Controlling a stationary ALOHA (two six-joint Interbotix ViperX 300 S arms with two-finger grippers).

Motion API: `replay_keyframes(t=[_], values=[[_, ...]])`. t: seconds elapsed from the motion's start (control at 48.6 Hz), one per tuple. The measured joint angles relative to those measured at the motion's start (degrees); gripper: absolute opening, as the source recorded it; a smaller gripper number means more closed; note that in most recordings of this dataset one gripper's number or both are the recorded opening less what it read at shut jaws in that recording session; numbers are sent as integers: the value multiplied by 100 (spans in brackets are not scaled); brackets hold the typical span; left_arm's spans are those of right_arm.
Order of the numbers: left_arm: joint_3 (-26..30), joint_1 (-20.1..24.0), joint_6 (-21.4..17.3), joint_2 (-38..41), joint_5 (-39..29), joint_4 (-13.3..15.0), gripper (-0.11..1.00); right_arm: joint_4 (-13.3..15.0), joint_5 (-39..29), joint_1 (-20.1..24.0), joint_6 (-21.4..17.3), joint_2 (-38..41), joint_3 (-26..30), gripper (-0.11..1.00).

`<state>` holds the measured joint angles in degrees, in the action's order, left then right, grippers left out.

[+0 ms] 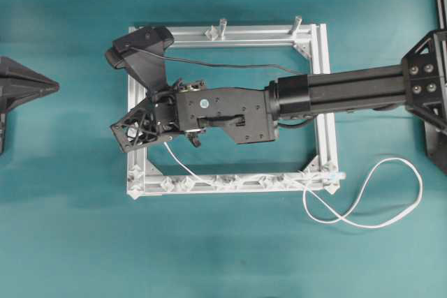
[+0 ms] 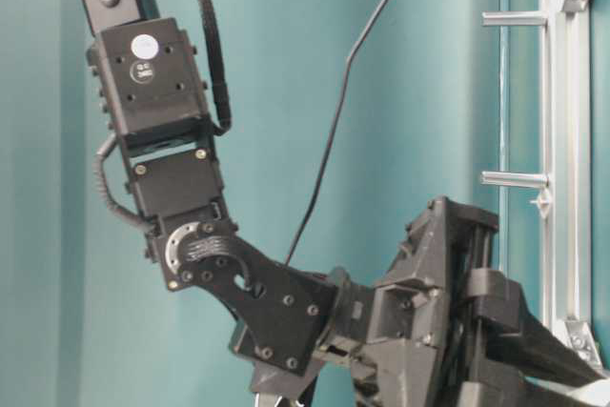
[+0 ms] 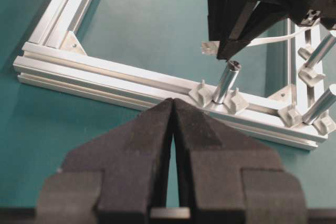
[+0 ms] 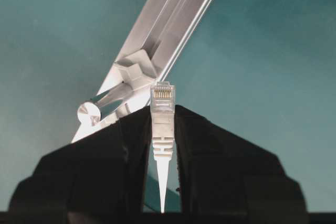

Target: Move the cable alternately left and right between 8 closely spaced pins so it hooks onto each one.

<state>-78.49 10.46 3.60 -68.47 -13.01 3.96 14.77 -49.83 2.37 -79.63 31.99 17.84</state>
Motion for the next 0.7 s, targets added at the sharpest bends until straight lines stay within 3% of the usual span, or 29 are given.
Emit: replay_keyframes(t=[0.35, 0.699], values=[[-35, 0, 0, 0, 35, 0, 3, -220, -18, 448, -88, 0, 18, 15], [-35, 0, 0, 0, 44, 0, 3, -229, 193, 633, -369, 44, 26, 15]])
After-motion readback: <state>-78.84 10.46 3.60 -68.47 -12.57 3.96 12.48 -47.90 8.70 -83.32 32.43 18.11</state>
